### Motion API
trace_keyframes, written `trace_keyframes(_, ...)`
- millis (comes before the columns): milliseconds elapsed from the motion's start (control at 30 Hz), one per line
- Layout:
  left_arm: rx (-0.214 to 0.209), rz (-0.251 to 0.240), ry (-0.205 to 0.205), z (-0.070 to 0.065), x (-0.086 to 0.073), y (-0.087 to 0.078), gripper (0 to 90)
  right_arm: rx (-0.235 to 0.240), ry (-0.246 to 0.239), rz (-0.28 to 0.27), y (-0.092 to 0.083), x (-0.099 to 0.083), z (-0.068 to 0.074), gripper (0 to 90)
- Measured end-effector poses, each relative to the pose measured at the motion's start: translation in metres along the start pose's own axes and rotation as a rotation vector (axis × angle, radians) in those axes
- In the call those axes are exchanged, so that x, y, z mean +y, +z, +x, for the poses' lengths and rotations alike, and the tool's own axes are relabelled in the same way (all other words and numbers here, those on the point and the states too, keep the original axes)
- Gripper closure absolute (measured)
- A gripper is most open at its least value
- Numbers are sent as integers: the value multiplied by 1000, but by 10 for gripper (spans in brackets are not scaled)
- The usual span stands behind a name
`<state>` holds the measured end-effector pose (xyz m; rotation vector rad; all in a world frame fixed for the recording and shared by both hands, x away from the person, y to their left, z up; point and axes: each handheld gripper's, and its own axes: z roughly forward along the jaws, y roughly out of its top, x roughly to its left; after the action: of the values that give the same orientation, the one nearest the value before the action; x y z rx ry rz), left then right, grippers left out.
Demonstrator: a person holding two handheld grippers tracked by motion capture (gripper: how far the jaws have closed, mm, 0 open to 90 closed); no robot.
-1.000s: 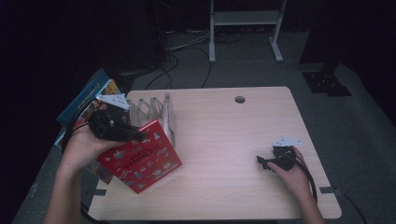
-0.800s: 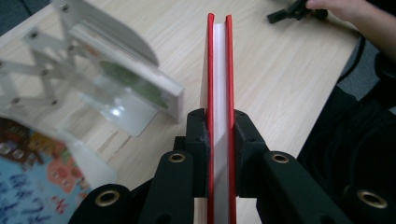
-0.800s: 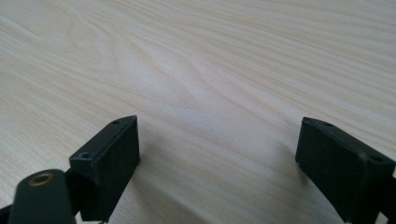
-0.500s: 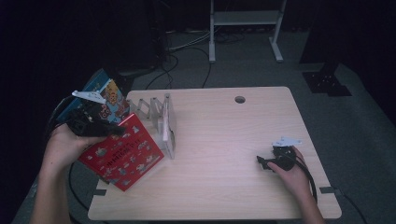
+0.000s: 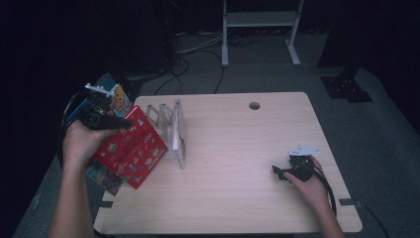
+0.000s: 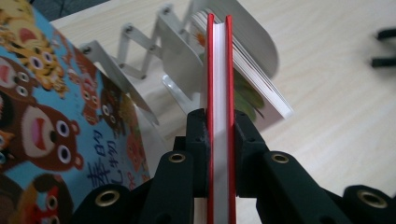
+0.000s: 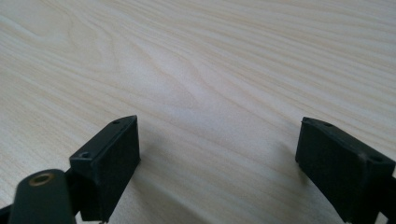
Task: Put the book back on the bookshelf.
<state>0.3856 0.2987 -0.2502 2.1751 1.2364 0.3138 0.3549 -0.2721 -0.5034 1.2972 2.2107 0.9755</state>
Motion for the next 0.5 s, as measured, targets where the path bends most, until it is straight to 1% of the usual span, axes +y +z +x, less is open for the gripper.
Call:
trace_keyframes(100, 9, -1, -23, 4, 7, 5, 791, 0, 0, 0, 0, 0, 0, 128)
trace_keyframes(133, 19, 1, -31, 5, 11, 8, 791, 0, 0, -1, 0, 0, 0, 128)
trace_keyframes(233, 32, 8, -54, 11, 20, 13, 791, 1, -1, 1, 0, 0, 0, 128)
trace_keyframes(300, 39, 21, -61, 13, 25, 16, 791, 0, 0, 0, 0, 0, 0, 128)
trace_keyframes(400, 38, 39, -72, 16, 32, 21, 791, 0, -2, -1, 0, 0, 0, 128)
trace_keyframes(433, 35, 51, -69, 17, 33, 22, 791, 0, -2, -1, 0, 0, 0, 128)
trace_keyframes(500, 33, 59, -69, 17, 36, 24, 791, 0, -2, -1, 0, 0, 0, 128)
